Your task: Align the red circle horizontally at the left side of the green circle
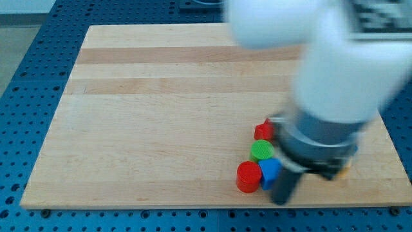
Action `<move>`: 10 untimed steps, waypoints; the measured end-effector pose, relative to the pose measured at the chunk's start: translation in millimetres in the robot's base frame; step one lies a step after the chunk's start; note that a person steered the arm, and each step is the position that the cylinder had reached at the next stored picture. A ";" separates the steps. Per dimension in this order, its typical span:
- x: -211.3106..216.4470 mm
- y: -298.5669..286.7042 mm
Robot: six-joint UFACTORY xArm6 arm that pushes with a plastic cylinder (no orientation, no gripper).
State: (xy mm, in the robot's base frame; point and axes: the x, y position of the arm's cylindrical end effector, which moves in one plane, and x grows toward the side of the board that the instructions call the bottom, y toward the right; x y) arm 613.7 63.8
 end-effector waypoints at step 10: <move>-99.1 -108.7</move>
State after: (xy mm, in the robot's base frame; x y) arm 514.6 -44.9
